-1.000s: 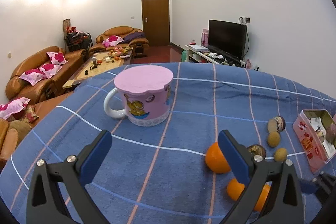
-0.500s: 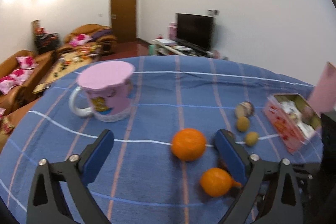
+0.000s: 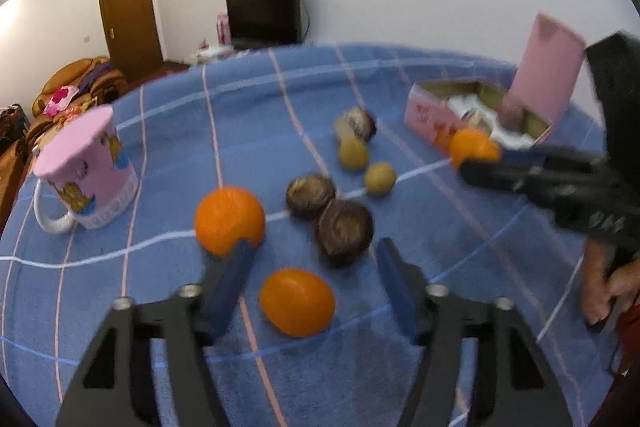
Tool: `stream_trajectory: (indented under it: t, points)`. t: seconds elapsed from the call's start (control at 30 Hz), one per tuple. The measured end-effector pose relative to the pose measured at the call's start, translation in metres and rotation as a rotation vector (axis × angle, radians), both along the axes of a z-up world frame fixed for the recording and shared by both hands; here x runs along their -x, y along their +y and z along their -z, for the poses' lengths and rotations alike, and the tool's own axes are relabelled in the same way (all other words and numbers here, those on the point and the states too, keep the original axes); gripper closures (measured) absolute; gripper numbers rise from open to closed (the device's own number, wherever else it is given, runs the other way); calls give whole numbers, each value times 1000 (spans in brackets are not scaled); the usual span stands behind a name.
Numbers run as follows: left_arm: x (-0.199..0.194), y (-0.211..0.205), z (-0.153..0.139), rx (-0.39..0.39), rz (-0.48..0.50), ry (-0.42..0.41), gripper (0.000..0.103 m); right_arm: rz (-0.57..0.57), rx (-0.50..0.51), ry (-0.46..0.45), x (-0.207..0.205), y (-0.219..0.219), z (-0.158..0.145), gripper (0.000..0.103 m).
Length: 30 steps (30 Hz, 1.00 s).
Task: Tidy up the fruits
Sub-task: 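Grasp an orange with the right tool while the left tool grasps another orange, then carry both oranges into the pink tin box and open both tools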
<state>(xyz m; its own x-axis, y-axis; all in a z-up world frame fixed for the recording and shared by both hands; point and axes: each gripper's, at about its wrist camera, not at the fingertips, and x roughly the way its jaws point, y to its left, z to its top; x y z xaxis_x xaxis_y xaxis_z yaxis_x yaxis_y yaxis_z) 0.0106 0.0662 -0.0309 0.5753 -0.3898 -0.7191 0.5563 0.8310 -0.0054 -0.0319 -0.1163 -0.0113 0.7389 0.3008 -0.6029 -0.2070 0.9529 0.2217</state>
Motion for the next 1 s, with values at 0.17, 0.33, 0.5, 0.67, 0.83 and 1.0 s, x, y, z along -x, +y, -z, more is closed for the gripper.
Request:
stream_trajectory:
  t: [0.17,0.33,0.5,0.67,0.83,1.0]
  points:
    - [-10,3,14,-35,-49,54,52,2,-26,28,1,-6,3,68]
    - [-13,5,20,-38,-48,90,64,1,-12,29,1,-1,7,68]
    - [-12,9,18,-41,-78,72,64,16,9,9,1,2,7,68]
    - [-9,31,-8,95,-180,-50,64,22,-14,-60,10,-5,-5,68]
    - [-8,45,-20,212,-301,-115,64,31,-17,-145,16,-12,-20,68]
    - [-2,23,-27,217,-335,-176,64,70,-11,-177,17,-28,-27,68]
